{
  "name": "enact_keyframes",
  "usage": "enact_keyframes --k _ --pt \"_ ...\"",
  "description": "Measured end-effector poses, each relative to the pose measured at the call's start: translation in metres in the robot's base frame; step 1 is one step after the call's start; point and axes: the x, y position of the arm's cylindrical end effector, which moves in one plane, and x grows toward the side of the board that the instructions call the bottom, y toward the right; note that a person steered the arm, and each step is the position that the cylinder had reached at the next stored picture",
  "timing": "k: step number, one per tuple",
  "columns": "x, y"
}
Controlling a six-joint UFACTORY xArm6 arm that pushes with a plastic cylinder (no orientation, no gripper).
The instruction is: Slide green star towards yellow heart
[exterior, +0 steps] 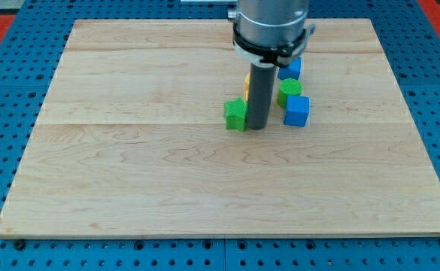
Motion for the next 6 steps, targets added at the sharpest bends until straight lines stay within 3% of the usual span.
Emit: enact_keyframes --k 3,5,6 --pt "0.024 -0.062" --pt "-0.024 -0.051" --pt "0.002 -0.069"
